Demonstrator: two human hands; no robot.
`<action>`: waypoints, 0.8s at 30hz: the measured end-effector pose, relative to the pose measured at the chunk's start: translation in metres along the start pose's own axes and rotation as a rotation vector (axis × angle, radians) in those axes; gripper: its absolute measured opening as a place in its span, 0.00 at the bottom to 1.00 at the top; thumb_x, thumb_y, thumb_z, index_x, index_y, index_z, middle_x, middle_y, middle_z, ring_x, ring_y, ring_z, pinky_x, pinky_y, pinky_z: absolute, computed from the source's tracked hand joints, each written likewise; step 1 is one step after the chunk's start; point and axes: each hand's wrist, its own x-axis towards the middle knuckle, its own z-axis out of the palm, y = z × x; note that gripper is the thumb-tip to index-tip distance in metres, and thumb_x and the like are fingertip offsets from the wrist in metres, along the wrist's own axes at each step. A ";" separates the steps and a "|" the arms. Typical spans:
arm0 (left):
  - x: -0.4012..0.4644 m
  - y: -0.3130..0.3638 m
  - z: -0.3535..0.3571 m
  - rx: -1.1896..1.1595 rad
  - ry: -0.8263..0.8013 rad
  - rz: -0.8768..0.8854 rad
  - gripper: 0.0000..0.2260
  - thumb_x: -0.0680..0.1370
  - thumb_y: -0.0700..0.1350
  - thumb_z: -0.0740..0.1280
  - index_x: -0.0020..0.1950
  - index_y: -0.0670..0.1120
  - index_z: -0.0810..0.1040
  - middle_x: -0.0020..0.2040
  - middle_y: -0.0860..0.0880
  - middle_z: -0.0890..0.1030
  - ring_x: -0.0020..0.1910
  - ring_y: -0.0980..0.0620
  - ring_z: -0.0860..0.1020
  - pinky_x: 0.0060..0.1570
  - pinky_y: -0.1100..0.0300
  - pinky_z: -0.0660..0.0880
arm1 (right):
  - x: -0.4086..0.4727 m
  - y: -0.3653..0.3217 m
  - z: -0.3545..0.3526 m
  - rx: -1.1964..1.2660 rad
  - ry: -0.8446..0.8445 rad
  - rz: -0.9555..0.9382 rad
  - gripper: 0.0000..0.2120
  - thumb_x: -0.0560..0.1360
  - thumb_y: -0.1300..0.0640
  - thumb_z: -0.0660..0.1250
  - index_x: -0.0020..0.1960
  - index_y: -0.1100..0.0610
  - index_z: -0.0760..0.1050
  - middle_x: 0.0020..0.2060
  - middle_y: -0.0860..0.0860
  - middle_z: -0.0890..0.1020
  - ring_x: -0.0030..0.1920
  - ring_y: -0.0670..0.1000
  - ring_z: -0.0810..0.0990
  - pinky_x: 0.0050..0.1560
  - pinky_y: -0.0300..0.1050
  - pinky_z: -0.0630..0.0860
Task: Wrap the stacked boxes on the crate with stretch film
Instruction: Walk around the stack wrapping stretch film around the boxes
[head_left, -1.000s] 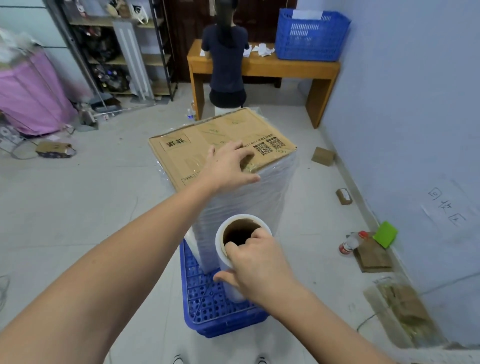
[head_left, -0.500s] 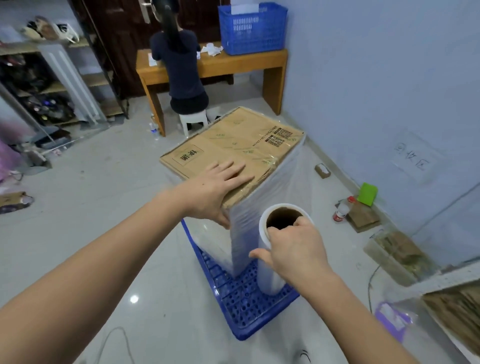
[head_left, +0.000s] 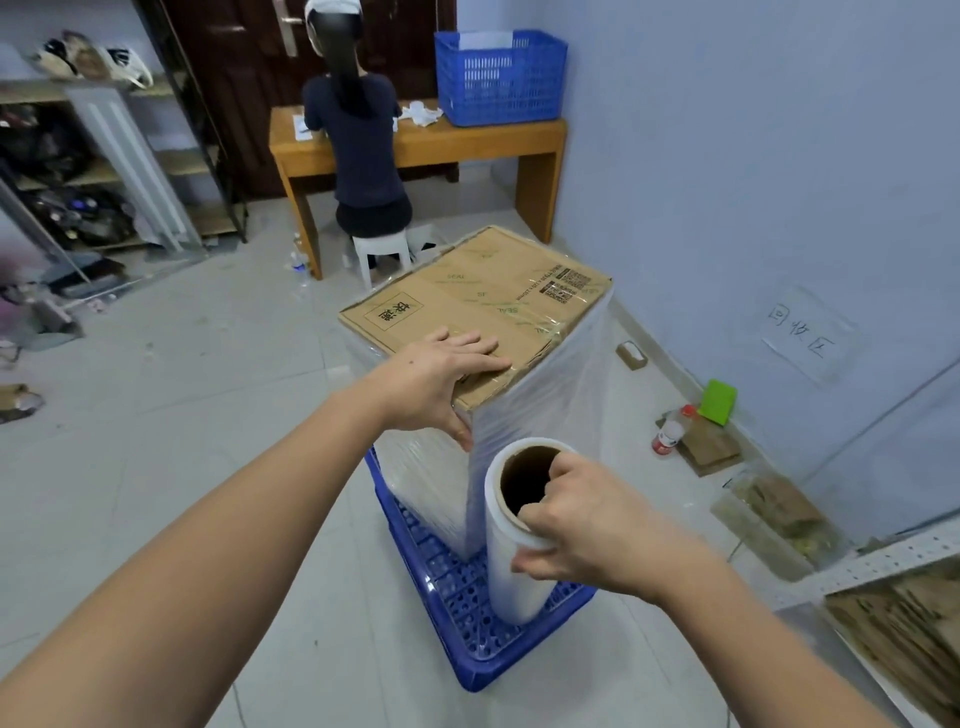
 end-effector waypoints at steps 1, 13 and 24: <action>0.000 0.000 0.000 -0.001 0.001 -0.001 0.51 0.63 0.70 0.78 0.82 0.60 0.61 0.83 0.55 0.58 0.83 0.53 0.52 0.81 0.47 0.45 | 0.002 -0.002 -0.002 0.022 -0.021 -0.010 0.18 0.72 0.38 0.63 0.33 0.49 0.63 0.25 0.47 0.73 0.33 0.52 0.63 0.45 0.51 0.75; -0.003 0.008 0.005 0.007 0.047 -0.033 0.49 0.64 0.71 0.78 0.81 0.61 0.63 0.83 0.57 0.58 0.83 0.55 0.52 0.80 0.52 0.45 | 0.011 -0.041 -0.019 0.081 -0.140 0.195 0.28 0.73 0.27 0.57 0.53 0.53 0.69 0.42 0.51 0.81 0.44 0.54 0.73 0.47 0.49 0.69; 0.001 -0.013 0.006 0.133 0.046 0.111 0.51 0.67 0.74 0.73 0.84 0.60 0.55 0.85 0.56 0.54 0.83 0.53 0.50 0.81 0.47 0.49 | 0.036 -0.064 -0.038 0.135 -0.441 0.517 0.05 0.76 0.55 0.64 0.50 0.55 0.74 0.40 0.50 0.74 0.40 0.53 0.72 0.41 0.46 0.70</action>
